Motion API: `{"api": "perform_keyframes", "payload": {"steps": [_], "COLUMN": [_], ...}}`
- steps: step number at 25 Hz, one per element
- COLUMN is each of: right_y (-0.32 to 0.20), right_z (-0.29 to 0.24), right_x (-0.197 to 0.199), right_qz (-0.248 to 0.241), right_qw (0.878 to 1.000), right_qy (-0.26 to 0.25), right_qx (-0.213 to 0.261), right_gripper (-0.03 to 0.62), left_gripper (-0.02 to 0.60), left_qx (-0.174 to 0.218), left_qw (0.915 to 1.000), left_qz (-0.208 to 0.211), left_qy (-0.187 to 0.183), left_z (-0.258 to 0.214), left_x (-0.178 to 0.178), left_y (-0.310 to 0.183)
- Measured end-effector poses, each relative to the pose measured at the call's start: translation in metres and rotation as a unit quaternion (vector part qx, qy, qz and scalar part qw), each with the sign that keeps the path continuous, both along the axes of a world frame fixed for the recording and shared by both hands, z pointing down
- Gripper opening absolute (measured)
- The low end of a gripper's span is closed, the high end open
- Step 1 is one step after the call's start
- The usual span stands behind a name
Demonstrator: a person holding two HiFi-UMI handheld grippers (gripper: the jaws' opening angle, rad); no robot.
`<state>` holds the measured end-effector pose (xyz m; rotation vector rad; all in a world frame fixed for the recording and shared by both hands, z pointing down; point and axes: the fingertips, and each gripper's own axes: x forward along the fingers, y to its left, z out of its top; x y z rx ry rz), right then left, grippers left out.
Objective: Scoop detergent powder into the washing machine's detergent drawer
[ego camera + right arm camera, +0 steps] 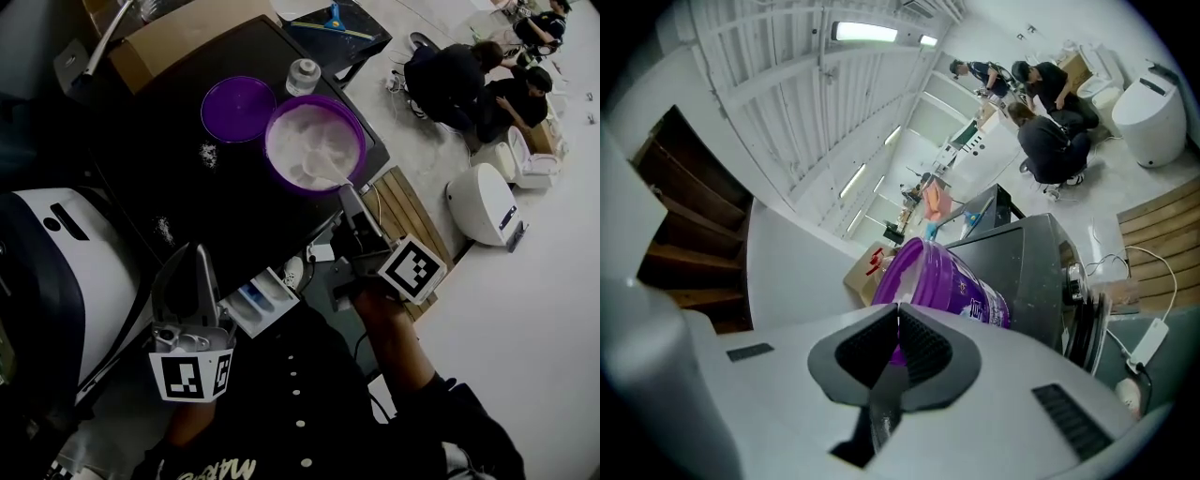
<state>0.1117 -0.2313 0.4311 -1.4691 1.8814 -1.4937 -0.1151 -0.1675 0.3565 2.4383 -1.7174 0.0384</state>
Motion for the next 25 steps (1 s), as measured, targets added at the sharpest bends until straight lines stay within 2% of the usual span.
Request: {"api": "perform_keyframes", "payload": {"steps": [3,6,8,10,15,17,20,23,25], "right_y": [-0.001,-0.003,-0.007,-0.013,-0.018,-0.018,-0.016,-0.012,-0.010], "right_z": [-0.007,-0.019,-0.027,-0.031,-0.026,-0.024,-0.021,-0.019,-0.018], "right_x": [0.000,-0.004,-0.008,-0.012,-0.019,-0.021,-0.026,-0.034,-0.038], "right_qz": [-0.017,-0.069,-0.117,-0.161,-0.241,-0.267,-0.303,-0.339,-0.359], "right_qw": [0.999,0.987,0.964,0.933,0.877,0.857,0.833,0.814,0.807], "right_qy": [0.031,0.119,0.206,0.285,0.380,0.406,0.429,0.438,0.437], "right_qx": [0.022,0.080,0.121,0.148,0.169,0.174,0.175,0.173,0.172], "right_gripper": [0.031,0.031,0.031,0.031,0.031,0.031,0.031,0.031,0.031], "left_gripper": [0.014,0.014,0.014,0.014,0.014,0.014,0.014,0.014,0.014], "left_qx": [0.000,0.002,0.005,0.009,0.010,0.010,0.008,0.006,0.006], "left_qw": [1.0000,1.0000,1.0000,0.9999,0.9999,0.9999,0.9999,0.9999,1.0000], "left_qz": [0.003,0.005,0.007,0.007,0.005,0.005,0.004,0.003,0.003], "left_qy": [0.000,-0.001,-0.003,-0.006,-0.006,-0.006,-0.007,-0.007,-0.008], "left_z": [-0.001,-0.002,-0.004,-0.005,-0.007,-0.007,-0.006,-0.004,-0.004], "left_x": [0.002,0.006,0.008,0.010,0.013,0.013,0.014,0.014,0.014], "left_y": [0.000,0.000,0.000,0.000,0.000,0.000,0.001,0.002,0.002]}}
